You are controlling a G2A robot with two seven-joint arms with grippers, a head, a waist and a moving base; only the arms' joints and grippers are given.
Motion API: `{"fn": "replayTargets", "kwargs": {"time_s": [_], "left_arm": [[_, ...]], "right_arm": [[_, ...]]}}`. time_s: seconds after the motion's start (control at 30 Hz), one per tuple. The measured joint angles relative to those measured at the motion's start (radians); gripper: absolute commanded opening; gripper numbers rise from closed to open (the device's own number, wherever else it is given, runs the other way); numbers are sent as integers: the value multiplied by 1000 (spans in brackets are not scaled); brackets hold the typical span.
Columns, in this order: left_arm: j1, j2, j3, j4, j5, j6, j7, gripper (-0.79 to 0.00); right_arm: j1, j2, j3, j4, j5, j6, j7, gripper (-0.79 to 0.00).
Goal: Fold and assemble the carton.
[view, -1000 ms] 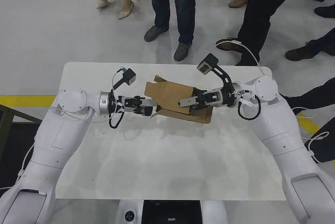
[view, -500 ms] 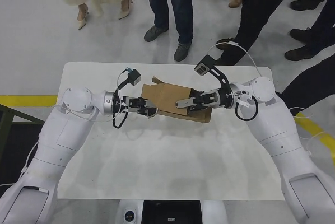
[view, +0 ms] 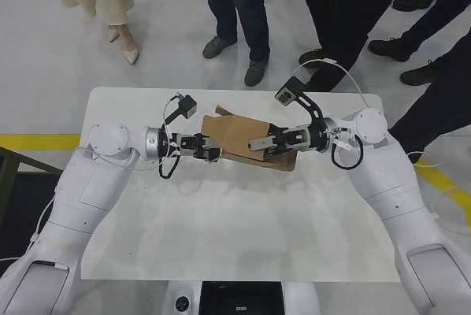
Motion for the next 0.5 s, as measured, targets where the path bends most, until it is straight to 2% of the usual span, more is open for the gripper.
{"fn": "replayTargets", "kwargs": {"time_s": [0.2, 0.33, 0.5], "left_arm": [[19, 11, -37, 6, 24, -15, 31, 0], [39, 20, -35, -4, 89, -3, 2, 0], [63, 25, -30, -38, 90, 7, -31, 0]], "right_arm": [[-4, 4, 21, 12, -2, -5, -25, -785], [-8, 5, 32, 18, -5, -7, -57, -785], [-11, 6, 39, 22, -24, -5, -101, -785]]}}
